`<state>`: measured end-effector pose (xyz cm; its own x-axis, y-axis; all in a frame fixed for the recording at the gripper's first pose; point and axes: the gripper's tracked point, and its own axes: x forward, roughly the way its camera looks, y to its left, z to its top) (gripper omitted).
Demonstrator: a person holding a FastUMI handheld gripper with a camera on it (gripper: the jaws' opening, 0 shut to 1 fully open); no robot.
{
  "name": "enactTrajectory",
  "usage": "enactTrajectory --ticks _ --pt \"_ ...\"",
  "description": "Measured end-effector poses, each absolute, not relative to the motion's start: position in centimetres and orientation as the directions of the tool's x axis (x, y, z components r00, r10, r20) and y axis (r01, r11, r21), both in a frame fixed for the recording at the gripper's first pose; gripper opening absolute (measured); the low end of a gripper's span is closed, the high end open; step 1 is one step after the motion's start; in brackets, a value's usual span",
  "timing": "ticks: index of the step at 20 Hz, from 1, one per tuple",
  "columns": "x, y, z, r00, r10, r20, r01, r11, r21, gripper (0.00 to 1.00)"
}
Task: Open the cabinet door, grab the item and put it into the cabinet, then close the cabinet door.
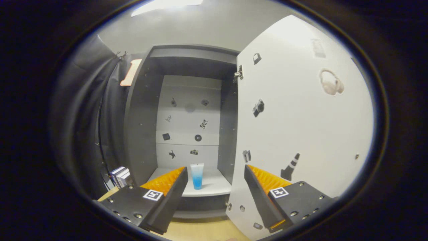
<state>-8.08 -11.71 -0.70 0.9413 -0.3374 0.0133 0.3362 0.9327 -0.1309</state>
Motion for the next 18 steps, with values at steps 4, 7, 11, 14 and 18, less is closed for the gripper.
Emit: enactTrajectory --ticks 4,7,11,14,18 --pt "-13.9 -12.6 -1.2 0.901 -0.433 0.019 0.432 0.892 -0.136 1.00" --pt "-18.4 -14.3 -1.4 0.853 -0.521 0.030 0.519 0.840 -0.160 0.99" --pt "-24.2 -16.9 -0.8 0.773 -0.633 0.053 0.633 0.761 -0.143 1.00" --pt "-28.7 -19.6 -0.2 0.692 -0.718 0.076 0.721 0.682 -0.124 0.99" --pt "-33.2 -23.4 -0.3 0.591 -0.803 0.078 0.807 0.587 -0.069 0.99"
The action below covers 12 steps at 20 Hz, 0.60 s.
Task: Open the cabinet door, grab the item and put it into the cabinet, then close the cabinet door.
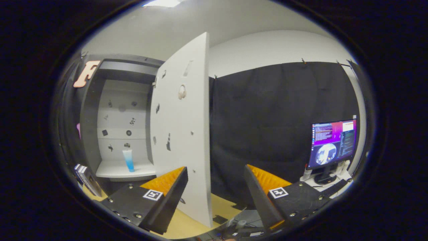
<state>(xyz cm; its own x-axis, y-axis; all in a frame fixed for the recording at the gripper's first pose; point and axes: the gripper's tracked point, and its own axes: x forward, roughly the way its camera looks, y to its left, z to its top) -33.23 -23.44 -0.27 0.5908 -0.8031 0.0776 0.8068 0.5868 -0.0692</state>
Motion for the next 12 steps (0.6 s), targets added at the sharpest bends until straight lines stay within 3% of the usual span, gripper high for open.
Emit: enactTrajectory --ticks 6,12 --pt "-35.5 -28.7 -0.1 0.513 -0.856 0.067 0.859 0.510 -0.054 1.00" --pt "-33.9 -31.4 -0.4 0.523 -0.851 0.042 0.852 0.521 -0.055 1.00"
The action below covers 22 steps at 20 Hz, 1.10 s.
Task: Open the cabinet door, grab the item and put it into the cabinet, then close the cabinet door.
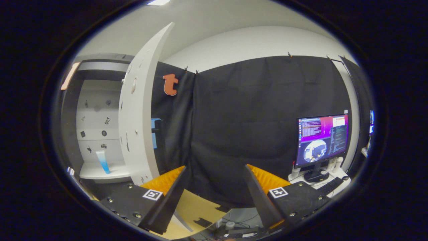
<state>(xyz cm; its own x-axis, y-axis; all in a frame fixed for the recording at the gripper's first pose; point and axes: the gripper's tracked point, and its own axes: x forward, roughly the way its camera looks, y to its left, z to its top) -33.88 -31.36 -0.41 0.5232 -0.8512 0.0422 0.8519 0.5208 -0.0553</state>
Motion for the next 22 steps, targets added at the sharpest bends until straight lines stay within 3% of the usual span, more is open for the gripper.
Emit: enactTrajectory --ticks 8,22 --pt "-30.2 -30.4 -2.5 0.616 -0.788 -0.030 0.785 0.616 -0.066 1.00" --pt "-29.6 -29.1 -2.9 0.688 -0.720 -0.095 0.718 0.694 -0.057 0.96"
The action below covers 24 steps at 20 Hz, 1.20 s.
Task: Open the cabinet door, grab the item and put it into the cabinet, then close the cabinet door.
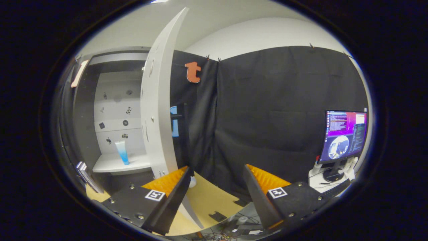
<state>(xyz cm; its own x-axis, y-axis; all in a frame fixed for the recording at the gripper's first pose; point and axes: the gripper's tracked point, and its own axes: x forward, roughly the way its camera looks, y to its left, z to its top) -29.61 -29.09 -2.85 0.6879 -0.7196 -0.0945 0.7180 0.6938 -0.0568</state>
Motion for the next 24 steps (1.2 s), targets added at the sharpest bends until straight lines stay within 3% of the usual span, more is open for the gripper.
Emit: enactTrajectory --ticks 24 --pt "-24.1 -16.8 -5.3 0.914 -0.342 -0.219 0.359 0.932 0.042 0.94"
